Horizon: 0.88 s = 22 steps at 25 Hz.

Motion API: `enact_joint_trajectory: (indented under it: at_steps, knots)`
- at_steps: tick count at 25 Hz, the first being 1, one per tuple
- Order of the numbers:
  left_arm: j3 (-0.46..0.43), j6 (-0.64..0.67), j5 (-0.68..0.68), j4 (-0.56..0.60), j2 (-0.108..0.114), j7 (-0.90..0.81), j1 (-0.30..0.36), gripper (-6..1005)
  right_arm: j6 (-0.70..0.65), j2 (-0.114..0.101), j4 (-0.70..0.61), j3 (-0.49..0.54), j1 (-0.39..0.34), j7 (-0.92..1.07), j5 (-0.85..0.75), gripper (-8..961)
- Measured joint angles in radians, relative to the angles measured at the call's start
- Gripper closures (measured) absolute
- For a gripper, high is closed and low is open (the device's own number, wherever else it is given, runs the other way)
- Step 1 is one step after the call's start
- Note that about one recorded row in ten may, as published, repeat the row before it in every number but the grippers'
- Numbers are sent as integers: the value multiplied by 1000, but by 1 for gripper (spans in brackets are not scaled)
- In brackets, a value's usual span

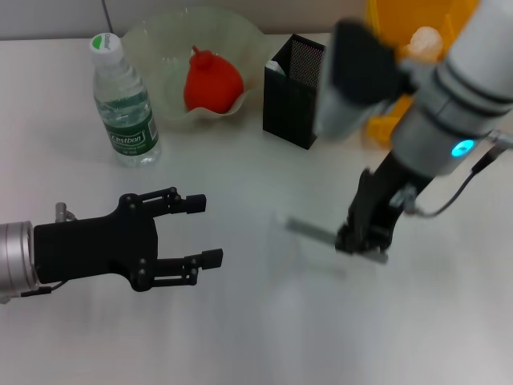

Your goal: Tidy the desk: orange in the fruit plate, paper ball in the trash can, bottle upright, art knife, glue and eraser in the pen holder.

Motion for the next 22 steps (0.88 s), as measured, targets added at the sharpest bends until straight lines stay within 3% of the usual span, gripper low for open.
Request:
enact_joint_trajectory:
  at_steps: [6,10,14,22]
  knots:
    - [-7,1,-1,0,0,6,-1,197,14,-1,-79,379,-78,-167,56,824]
    - [-7,2,-1,0,-1,8,-7,197,74,-5,-50,552,-111,-264,202,826]
    - [-7,1,-2,0,-2,11,-12,197,175,-5,-2,628,-146,-343,335,827]
    - [-15,-16,-2,0,-2,14,-18,197,425,0,141,627,-173,-485,514,829]
